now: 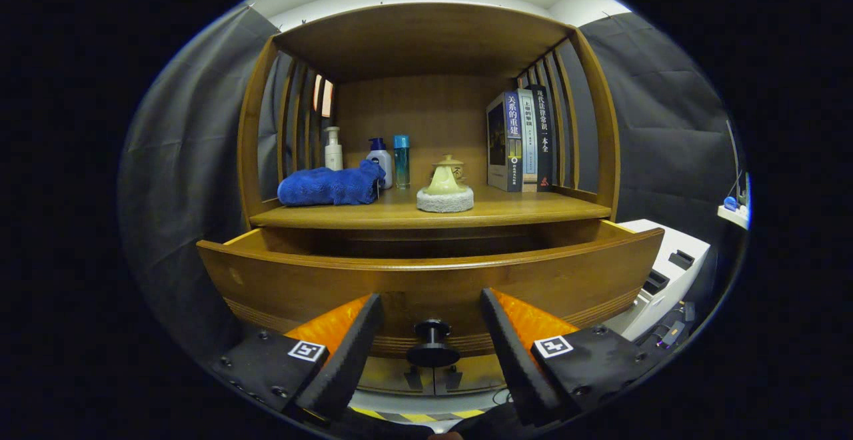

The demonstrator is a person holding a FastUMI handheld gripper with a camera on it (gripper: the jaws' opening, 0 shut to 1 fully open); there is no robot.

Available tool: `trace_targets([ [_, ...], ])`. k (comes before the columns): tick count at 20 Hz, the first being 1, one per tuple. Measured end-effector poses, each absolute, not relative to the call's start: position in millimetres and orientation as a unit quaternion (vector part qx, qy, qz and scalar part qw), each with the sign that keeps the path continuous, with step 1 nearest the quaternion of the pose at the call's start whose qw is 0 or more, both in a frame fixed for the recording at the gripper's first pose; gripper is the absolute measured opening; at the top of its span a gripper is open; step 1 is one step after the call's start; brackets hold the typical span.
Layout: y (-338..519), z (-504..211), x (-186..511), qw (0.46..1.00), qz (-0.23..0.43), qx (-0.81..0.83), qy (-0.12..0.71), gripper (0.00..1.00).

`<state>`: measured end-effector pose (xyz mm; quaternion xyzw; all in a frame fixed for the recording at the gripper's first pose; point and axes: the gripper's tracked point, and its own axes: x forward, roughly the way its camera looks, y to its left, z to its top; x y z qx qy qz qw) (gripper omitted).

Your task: Pull open the drawer, take out the items inside it, and place them on the countertop above the cabinet.

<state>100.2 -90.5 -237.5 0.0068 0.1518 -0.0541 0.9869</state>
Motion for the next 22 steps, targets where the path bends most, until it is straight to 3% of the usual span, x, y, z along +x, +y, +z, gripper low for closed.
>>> trace_targets([
  [22, -99, -248, 184, 0.990, -0.056, -0.004, 0.132, 0.98],
])
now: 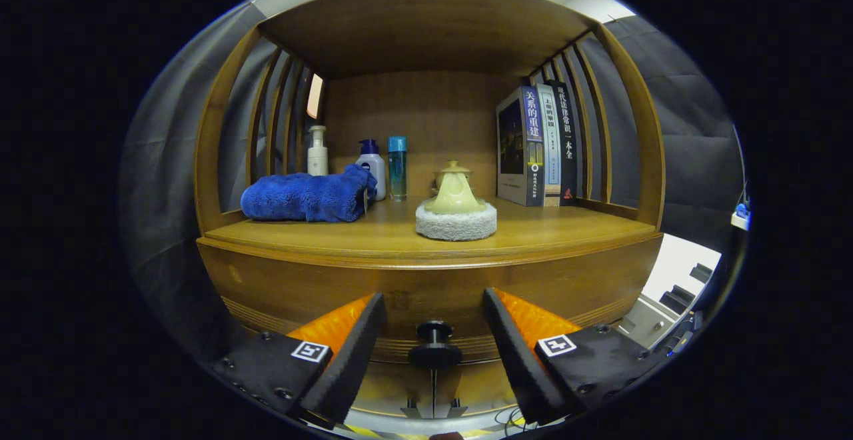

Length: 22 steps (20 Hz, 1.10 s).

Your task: Pull open the drawer, take out the items inside it, and place them on the countertop above the cabinet.

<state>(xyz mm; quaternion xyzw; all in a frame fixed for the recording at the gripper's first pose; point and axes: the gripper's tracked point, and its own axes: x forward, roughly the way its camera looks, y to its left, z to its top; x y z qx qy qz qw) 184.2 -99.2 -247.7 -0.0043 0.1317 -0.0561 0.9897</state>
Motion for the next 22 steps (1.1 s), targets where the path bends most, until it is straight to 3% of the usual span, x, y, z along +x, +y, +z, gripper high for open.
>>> trace_targets([
  [8, -96, -223, 159, 0.991, -0.053, 0.019, 0.121, 0.98],
  [22, -94, -44, 70, 0.999, -0.032, 0.027, 0.016, 0.98],
])
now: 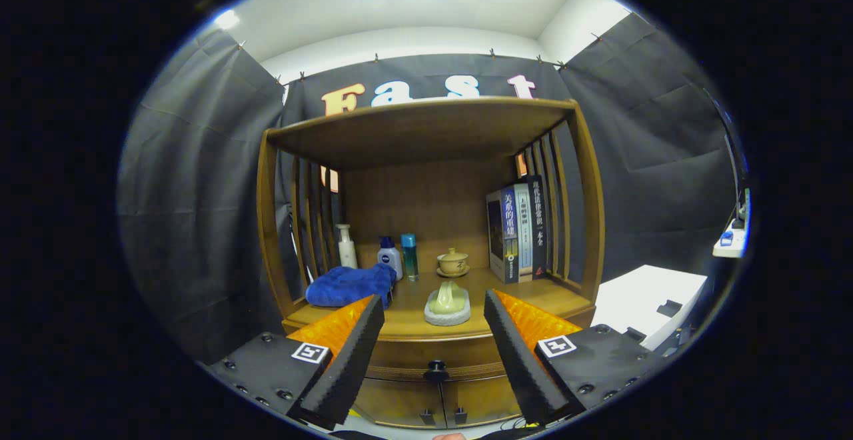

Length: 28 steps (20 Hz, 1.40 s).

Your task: Pull open the drawer, take out the items inside it, and place them on the countertop above the cabinet.

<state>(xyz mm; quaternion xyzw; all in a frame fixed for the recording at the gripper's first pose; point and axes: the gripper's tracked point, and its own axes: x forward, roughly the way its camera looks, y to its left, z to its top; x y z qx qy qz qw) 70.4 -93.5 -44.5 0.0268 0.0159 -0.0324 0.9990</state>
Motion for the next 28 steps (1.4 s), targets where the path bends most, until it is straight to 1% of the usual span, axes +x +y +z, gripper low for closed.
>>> trace_targets([
  [4, -93, -12, 50, 0.999, -0.034, 0.021, 0.000, 0.98],
  [9, -82, 4, 36, 1.000, -0.023, 0.018, -0.004, 0.98],
  [28, -65, -5, 35, 1.000, -0.014, 0.007, 0.003, 0.98],
])
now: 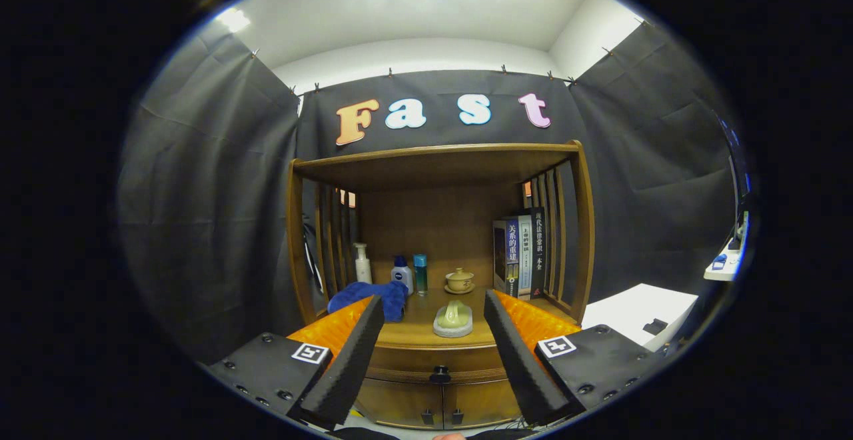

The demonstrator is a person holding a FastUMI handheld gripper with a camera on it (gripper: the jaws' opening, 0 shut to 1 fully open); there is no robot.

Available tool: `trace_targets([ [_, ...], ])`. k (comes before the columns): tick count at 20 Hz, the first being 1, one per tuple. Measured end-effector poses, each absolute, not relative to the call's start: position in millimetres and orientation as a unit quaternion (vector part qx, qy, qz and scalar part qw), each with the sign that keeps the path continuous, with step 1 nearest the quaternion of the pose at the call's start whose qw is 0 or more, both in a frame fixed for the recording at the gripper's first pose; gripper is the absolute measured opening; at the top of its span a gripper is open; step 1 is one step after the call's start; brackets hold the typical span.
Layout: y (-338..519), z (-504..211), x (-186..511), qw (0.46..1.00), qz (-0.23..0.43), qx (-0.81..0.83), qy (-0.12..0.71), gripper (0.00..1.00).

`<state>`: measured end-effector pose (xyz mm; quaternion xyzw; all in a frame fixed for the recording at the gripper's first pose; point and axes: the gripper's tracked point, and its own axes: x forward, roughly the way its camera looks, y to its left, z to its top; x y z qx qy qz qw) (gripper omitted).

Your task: Pull open the drawer, take out the items inside it, and place them on the countertop above the cabinet.

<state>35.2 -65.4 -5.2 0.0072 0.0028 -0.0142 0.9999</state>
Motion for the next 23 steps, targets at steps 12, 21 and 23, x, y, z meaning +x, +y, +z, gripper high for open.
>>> trace_targets([
  [12, -63.1, -3.7, 34.3, 1.000, -0.013, 0.006, 0.000, 0.98],
  [21, -63.1, -3.0, 34.0, 1.000, -0.007, 0.012, -0.005, 0.98],
  [23, -68.2, -4.0, 35.3, 1.000, -0.013, 0.008, -0.004, 0.98],
])
